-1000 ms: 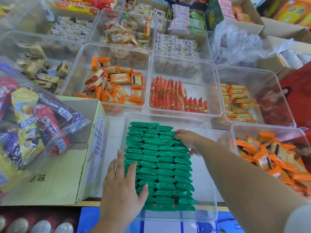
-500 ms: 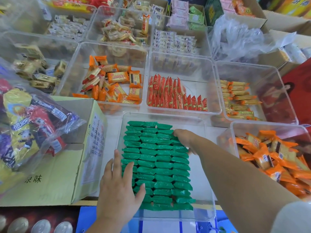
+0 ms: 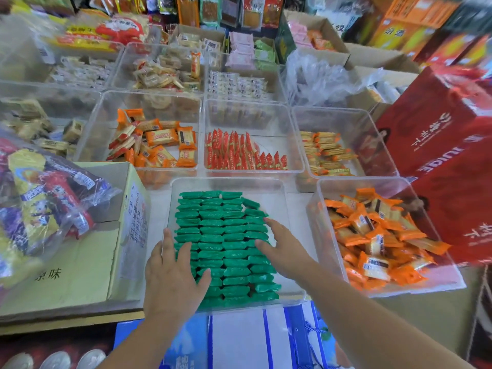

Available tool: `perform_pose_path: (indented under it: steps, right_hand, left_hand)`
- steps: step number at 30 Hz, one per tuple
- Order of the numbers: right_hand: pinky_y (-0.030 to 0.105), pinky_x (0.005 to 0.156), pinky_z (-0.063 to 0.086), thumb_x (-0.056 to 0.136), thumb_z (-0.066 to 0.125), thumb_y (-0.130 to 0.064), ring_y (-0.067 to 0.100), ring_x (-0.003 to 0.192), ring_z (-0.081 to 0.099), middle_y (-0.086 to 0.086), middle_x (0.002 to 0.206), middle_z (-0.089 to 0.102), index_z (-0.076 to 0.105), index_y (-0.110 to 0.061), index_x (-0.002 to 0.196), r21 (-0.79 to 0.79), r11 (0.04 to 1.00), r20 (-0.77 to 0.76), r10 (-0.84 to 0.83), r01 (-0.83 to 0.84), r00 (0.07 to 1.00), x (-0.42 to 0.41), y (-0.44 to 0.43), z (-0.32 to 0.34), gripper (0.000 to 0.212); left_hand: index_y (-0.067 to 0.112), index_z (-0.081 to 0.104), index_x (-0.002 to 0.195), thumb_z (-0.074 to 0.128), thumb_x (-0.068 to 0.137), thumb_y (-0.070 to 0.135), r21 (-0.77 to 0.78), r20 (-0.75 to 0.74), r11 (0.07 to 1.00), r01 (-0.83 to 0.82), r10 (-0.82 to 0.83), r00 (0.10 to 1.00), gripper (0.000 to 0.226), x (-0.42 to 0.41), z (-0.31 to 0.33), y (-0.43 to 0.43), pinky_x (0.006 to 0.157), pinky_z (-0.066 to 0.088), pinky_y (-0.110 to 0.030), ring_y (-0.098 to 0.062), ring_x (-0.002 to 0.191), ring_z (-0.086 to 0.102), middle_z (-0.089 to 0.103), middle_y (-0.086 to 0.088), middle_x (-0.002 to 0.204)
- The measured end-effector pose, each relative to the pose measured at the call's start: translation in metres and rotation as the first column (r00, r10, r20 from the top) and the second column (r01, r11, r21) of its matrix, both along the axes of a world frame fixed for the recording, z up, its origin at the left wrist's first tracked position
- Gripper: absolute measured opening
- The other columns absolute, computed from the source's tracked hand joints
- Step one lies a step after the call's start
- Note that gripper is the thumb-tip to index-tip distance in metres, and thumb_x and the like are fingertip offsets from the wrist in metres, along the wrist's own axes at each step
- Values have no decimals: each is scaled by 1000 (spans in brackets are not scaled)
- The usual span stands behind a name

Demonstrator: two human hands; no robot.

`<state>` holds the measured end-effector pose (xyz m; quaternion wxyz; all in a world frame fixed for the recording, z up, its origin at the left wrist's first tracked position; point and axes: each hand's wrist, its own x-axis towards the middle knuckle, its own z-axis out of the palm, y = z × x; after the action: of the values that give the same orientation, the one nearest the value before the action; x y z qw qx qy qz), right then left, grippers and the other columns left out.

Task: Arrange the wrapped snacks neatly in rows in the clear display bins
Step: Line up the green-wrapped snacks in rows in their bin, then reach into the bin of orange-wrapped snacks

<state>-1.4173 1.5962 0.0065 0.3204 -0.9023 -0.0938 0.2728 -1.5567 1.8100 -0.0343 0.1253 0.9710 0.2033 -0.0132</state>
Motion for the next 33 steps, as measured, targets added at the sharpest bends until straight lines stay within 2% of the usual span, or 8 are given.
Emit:
perform_pose_path:
  steps: [5, 9, 14, 17, 20, 24, 29, 33]
  right_hand:
    - [2, 76, 44, 94, 62, -44, -9, 113, 54, -38, 121, 47, 50, -61, 119, 147, 986, 67, -93, 82, 993, -56, -62, 29, 33]
    - [5, 69, 43, 95, 63, -38, -11, 101, 54, -42, 112, 49, 53, -63, 106, 108, 986, 139, -140, 125, 980, -76, -131, 38, 29]
    - [16, 71, 46, 93, 66, -41, 4, 100, 59, -29, 116, 53, 57, -55, 107, 45, 967, 202, -254, 250, 946, -66, -216, 38, 22]
    - [36, 86, 51, 91, 70, -32, 17, 106, 59, -18, 114, 59, 67, -37, 108, 31, 958, 311, -282, 287, 908, -41, -263, 30, 18]
    - [36, 94, 43, 88, 73, -25, 20, 111, 55, -8, 112, 65, 73, -27, 101, 31, 957, 428, -272, 287, 862, -5, -306, 21, 14]
    - [39, 96, 44, 86, 75, -26, 22, 113, 52, -4, 118, 64, 75, -24, 107, -60, 989, 504, -89, 137, 859, 28, -363, 14, 21]
    - [34, 104, 42, 89, 69, -34, 19, 124, 46, -4, 131, 55, 67, -25, 124, -109, 975, 419, 223, -195, 880, 46, -404, 7, 37]
    - [32, 118, 28, 95, 58, -44, 14, 143, 27, -8, 154, 35, 43, -30, 149, -145, 938, 274, 343, -314, 898, 59, -412, -4, 58]
  left_hand:
    - [12, 59, 135, 71, 83, 54, -40, 56, 999, 11, -9, 998, 68, -1, 6, 3, 114, 30, -58, -42, 143, 29, 29, -20, 161]
    - [5, 70, 113, 58, 80, 51, -73, 241, 996, 41, -22, 970, 58, -5, 12, 2, 96, 42, -61, -44, 124, 48, 51, -22, 142]
    - [2, 73, 105, 50, 82, 50, 18, 348, 994, 105, -104, 932, 57, -3, 20, -27, 86, 48, -58, -45, 104, 59, 61, -21, 126]
    - [5, 69, 114, 51, 81, 54, -50, 342, 993, 103, -79, 936, 61, 4, 28, -91, 90, 47, -56, -42, 107, 58, 61, -17, 125]
    - [10, 65, 122, 55, 81, 54, -164, 307, 979, 123, -68, 949, 62, 13, 30, -184, 96, 44, -52, -37, 115, 55, 61, -13, 128]
    - [20, 61, 127, 83, 75, 33, -275, 225, 948, 158, -97, 970, 58, 32, 37, -295, 98, 47, -51, -30, 122, 53, 58, -3, 135]
    - [26, 53, 136, 55, 82, 57, -263, 160, 925, 275, -240, 958, 63, 82, 50, -365, 98, 47, -34, -16, 123, 52, 54, 7, 139]
    - [24, 28, 157, 47, 93, 66, -138, -135, 952, 274, -292, 947, 79, 98, 36, -378, 117, 29, -34, -19, 143, 34, 28, 1, 162]
